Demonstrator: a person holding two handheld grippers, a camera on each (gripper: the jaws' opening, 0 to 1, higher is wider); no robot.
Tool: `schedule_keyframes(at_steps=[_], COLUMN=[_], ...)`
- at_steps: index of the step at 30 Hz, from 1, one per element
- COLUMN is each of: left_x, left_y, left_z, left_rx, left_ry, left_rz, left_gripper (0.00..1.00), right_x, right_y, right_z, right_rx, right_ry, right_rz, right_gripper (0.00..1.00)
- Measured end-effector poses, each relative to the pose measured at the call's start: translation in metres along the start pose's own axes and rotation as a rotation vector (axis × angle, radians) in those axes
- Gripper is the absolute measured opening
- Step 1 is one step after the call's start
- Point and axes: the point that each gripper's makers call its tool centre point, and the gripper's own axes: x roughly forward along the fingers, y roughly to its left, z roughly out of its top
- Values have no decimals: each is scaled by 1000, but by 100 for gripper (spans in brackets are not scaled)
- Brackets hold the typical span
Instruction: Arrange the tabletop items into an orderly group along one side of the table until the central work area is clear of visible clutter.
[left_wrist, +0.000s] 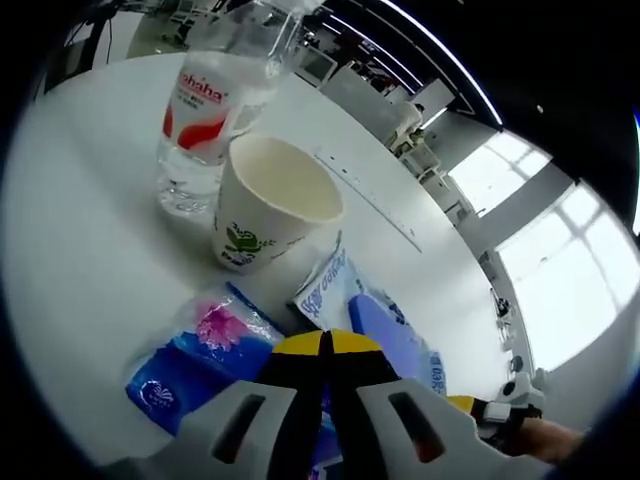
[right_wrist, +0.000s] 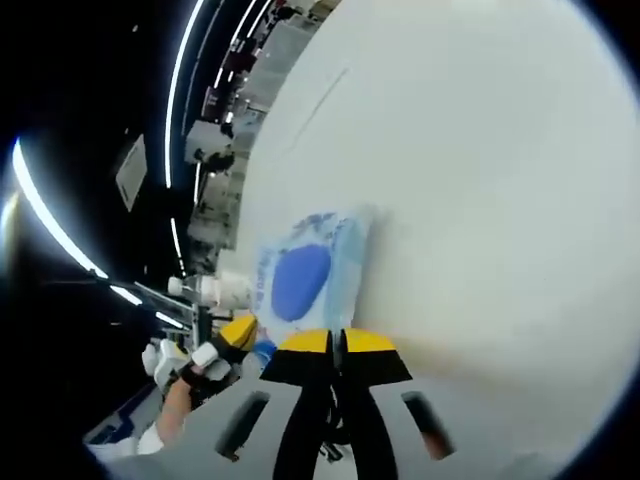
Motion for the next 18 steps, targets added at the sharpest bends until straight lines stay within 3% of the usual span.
schedule_keyframes(at_steps=[5, 6, 8, 10, 12, 14, 16, 18], left_x=[1, 2, 7, 9, 11, 12, 15, 17], left_y=[-2, -2, -4, -8, -7, 0, 3, 3], left_z=[4, 5, 9, 9, 7, 3, 2, 0], left_rx=[-81, -101, -185, -227, -193, -152, -176, -224], left_ry=[-19, -29, -56, -56, -39, -14, -2, 5], left_rz=[-48, -45, -58, -71, -47, -12, -15, -18], left_gripper=[0, 5, 26, 36, 31, 17, 6, 3], right_x=[-7, -8, -10, -11, -13, -15, -17, -17], right_y=[13, 15, 18, 18, 19, 26, 27, 30], right_z=[4, 5, 7, 4, 4, 7, 6, 4], right_rx=[-26, -4, 57, 50, 62, 126, 109, 80], right_ry=[0, -7, -27, -19, -25, -47, -37, -18], right_rz=[83, 104, 146, 149, 161, 211, 220, 234], right_gripper=[0, 0, 0, 0, 0, 0, 0, 0])
